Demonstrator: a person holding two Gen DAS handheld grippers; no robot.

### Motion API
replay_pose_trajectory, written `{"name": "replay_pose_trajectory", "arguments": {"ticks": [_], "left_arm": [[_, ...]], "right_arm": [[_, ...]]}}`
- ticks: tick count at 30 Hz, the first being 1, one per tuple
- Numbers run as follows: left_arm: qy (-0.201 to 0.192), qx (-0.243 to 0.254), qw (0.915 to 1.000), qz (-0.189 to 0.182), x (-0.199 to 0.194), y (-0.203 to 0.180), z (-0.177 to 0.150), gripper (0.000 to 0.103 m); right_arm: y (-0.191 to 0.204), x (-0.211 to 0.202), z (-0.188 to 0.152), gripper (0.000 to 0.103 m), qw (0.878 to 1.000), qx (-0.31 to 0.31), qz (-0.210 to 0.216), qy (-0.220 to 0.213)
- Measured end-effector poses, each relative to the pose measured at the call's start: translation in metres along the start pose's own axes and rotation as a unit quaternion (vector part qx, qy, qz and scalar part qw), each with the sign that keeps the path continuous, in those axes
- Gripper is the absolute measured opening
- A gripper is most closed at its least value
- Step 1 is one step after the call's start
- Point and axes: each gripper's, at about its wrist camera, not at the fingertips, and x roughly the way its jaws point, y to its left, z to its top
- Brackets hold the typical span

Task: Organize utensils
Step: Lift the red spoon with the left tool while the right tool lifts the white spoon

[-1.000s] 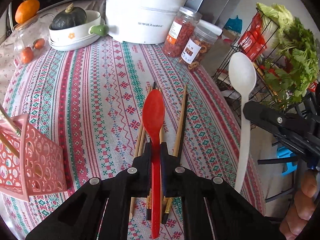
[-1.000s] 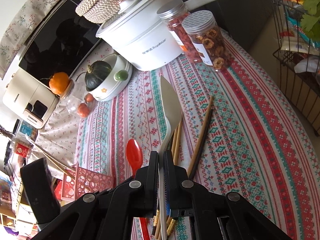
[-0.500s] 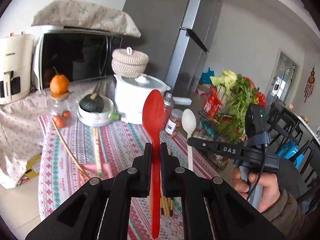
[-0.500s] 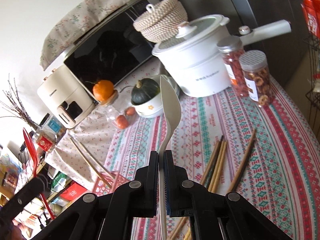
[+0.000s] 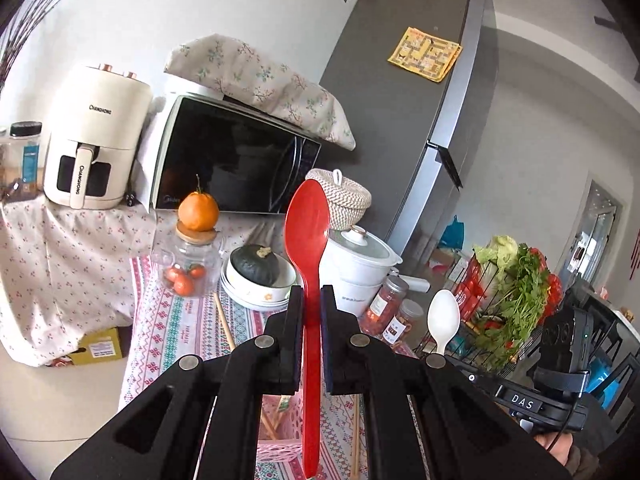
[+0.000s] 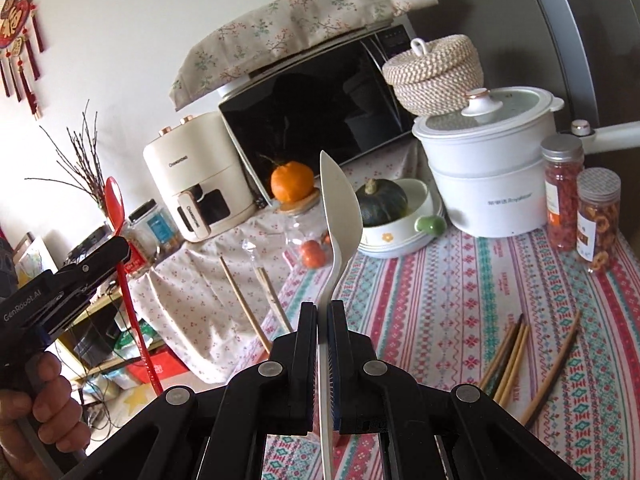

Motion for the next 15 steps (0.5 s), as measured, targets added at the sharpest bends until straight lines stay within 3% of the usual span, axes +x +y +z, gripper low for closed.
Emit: {"name": "replay_pose_trajectory", "arguments": {"ticks": [15], "left_arm": [[-0.019, 0.008, 0.9997, 0.012, 0.025, 0.007, -0.014, 0.008]], "right_arm": [[0.02, 0.015, 0.005, 0.004, 0.998, -0.008, 0.002, -0.056]]}}
